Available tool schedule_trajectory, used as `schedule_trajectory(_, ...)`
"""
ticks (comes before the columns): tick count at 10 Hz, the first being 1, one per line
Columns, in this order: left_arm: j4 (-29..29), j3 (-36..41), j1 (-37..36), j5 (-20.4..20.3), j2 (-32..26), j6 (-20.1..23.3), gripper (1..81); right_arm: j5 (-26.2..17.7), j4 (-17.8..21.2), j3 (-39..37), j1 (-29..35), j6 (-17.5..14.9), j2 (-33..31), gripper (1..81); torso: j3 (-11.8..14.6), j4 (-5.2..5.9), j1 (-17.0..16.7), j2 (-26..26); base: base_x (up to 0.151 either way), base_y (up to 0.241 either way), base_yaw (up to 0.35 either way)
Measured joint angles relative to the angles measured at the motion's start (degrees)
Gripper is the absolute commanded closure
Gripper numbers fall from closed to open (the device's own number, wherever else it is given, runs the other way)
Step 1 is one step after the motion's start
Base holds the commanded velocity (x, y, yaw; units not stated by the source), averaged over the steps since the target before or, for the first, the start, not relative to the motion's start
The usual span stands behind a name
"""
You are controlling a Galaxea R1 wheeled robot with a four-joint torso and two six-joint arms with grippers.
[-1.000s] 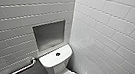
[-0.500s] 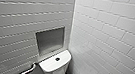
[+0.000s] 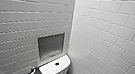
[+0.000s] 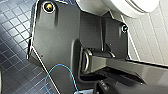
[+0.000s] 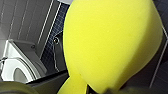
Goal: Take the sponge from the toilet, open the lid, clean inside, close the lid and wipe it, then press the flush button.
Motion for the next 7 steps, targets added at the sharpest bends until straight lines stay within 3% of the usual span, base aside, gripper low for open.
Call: schedule_trajectory(7, 0.22, -17.6, 1.94, -0.17, 10.67, 0.16, 81.1, 0.13, 0.0, -7.0, -1.16, 0.0, 5.01, 81.1, 0.37, 0.0, -0.09, -0.06, 0.0, 0.0, 0.0)
